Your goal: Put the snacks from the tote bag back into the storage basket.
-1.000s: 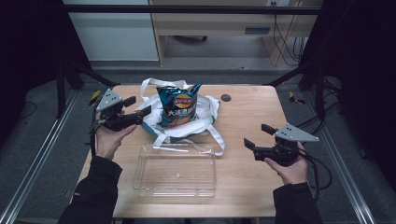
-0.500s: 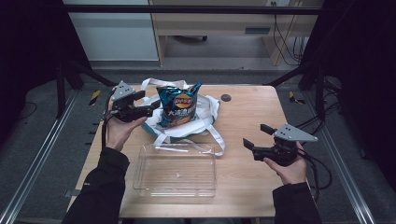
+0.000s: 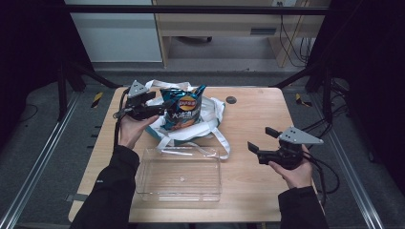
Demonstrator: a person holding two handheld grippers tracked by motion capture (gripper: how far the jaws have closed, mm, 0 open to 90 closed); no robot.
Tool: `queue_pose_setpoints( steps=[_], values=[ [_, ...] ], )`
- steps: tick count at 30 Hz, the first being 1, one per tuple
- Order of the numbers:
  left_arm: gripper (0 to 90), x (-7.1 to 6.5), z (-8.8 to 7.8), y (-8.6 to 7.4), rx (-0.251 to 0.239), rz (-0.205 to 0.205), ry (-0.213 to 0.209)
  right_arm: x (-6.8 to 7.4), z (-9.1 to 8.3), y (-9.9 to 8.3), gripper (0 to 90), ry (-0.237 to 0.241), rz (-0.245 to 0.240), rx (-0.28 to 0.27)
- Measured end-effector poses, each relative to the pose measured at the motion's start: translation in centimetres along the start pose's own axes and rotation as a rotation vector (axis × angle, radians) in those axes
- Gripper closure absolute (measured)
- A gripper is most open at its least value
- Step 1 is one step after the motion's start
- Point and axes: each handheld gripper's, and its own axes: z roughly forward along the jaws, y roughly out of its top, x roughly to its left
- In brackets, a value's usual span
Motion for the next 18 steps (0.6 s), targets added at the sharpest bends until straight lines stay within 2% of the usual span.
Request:
queue_pose_setpoints(
  steps=[8,18],
  values=[
    [32.1,0.5,0.9,-0.2,0.005,-0.022,0.024,0.0,0.1,-0.1,15.6,0.002,0.002,0.005],
    [38.0,0.7,2.2,-0.5,0.012,-0.051,0.004,0.0,0.2,-0.1,15.6,0.002,0.002,0.008]
  ],
)
